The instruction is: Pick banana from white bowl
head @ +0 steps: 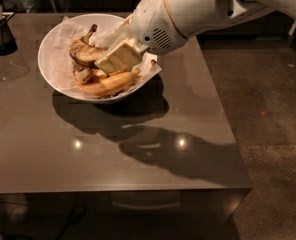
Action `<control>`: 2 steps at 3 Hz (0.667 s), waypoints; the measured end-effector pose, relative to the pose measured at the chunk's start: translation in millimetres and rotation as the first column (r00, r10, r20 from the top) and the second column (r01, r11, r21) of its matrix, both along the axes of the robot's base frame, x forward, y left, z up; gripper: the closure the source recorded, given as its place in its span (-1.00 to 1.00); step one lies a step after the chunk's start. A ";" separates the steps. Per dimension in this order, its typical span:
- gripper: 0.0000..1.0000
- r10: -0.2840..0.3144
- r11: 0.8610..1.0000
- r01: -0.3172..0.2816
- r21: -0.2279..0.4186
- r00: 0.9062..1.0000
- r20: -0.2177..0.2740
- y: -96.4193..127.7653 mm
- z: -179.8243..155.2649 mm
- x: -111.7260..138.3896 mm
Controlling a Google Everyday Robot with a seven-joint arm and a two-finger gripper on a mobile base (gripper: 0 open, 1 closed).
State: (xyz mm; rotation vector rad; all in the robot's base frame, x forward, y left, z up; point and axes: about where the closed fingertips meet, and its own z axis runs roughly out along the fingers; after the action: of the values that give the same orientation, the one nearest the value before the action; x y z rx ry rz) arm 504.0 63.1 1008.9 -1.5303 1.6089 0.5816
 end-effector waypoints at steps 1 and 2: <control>1.00 -0.003 1.000 0.003 0.007 1.000 0.019 1.5 5.9 -8.1; 1.00 -0.032 0.999 0.030 0.036 0.999 0.035 4.8 8.9 -28.0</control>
Offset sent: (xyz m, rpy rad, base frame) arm -0.0509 -0.0015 -0.0044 0.0795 -0.0283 -0.1025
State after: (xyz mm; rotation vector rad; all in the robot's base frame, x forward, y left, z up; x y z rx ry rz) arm 476.0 67.9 1017.8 -1.4794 1.5849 0.5600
